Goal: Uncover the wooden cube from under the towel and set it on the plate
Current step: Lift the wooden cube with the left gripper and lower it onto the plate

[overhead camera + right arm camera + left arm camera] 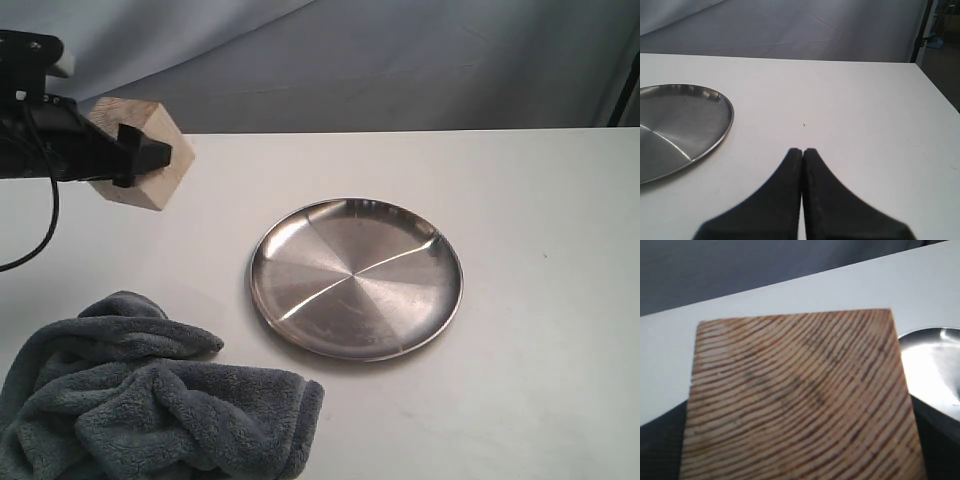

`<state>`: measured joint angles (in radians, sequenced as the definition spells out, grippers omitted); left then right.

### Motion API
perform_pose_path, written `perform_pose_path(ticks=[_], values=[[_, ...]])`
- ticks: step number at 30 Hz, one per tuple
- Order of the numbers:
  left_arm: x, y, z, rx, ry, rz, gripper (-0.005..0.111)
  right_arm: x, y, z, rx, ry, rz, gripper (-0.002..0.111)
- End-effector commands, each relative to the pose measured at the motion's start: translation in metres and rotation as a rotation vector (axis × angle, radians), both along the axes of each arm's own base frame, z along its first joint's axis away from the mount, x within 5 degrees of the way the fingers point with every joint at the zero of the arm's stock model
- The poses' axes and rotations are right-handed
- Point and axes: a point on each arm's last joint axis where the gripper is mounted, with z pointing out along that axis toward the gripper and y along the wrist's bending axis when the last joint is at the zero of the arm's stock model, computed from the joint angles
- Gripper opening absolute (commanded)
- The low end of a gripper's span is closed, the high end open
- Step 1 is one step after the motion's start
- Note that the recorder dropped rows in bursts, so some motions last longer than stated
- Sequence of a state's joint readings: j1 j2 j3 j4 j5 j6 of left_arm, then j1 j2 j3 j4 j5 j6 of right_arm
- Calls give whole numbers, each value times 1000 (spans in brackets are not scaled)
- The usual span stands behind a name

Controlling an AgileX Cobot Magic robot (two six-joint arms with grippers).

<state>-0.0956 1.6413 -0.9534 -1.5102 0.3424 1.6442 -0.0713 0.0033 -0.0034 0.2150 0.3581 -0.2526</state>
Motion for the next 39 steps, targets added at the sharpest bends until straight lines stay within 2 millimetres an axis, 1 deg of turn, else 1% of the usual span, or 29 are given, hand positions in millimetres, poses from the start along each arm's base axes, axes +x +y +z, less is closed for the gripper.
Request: perform_pose_path(ticks=[1,2,3,4,5,7,9,11,13,14,18,23,29,32,35,39], values=[[-16,-44,10,48,-45,-197,0,0,0,0,3,-13,0,0],[-19,-53,10,70,-52,-217,0,0,0,0,3,-13,0,0],[-23,-68,9,98,-66,-221,0,0,0,0,3,-13,0,0],[-26,-75,10,102,-72,-226,0,0,0,0,3,-13,0,0],[-30,-89,13,81,-76,-258,0,0,0,0,3,-13,0,0],[-38,-109,17,59,-84,-316,0,0,0,0,3,-13,0,0],[-44,-128,14,59,-79,-371,0,0,0,0,3,-13,0,0],[-42,-148,8,54,-69,-410,0,0,0,0,3,-13,0,0],[-32,-165,-3,39,-38,-416,0,0,0,0,3,-13,0,0],[-24,-172,-14,38,-17,-420,0,0,0,0,3,-13,0,0],[-2,-188,-46,32,55,-393,0,0,0,0,3,-13,0,0],[8,-200,-70,51,86,-398,0,0,0,0,3,-13,0,0],[15,-210,-87,82,91,-378,0,0,0,0,3,-13,0,0],[14,-213,-95,110,93,-361,0,0,0,0,3,-13,0,0],[16,-212,-98,143,79,-324,0,0,0,0,3,-13,0,0],[16,-212,-98,145,78,-321,0,0,0,0,3,-13,0,0]])
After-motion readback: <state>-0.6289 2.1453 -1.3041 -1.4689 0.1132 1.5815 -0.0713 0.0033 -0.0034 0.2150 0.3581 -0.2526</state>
